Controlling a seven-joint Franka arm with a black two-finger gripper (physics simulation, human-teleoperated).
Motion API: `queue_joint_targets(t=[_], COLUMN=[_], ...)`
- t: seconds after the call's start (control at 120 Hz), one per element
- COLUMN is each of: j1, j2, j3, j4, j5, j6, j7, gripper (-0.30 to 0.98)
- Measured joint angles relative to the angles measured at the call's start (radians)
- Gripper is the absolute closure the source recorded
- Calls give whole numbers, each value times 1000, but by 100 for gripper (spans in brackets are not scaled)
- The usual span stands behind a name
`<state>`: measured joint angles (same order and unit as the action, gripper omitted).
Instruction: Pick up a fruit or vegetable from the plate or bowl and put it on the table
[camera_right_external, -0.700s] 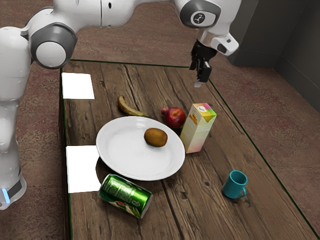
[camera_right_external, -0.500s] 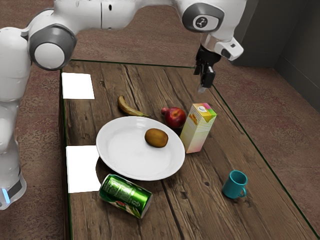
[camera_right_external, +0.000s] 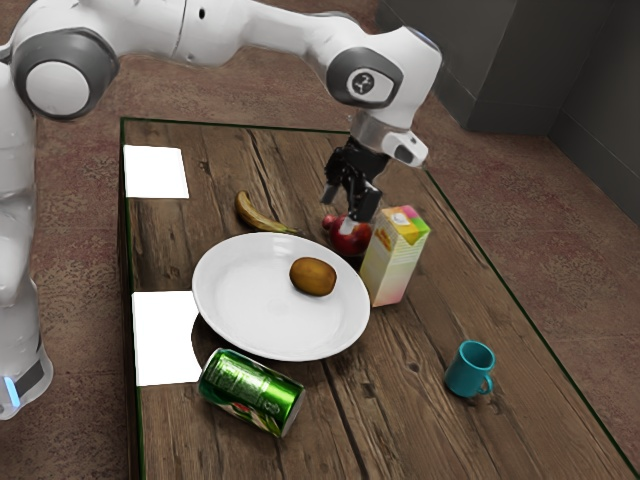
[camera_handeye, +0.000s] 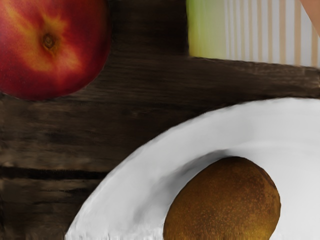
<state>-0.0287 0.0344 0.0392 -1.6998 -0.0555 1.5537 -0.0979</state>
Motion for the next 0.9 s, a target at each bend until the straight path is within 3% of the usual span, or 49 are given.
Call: queue_joint_targets(t=[0.15,0.358,0.9], j1=[3,-73,-123], j2=[-150,-179,-192], j3=[7,7,13], j4=[-198,-341,-425], j5=[-5,-5,-9], j6=[67,201,361], j7=[-41,-87,-159], gripper=[0,0,0])
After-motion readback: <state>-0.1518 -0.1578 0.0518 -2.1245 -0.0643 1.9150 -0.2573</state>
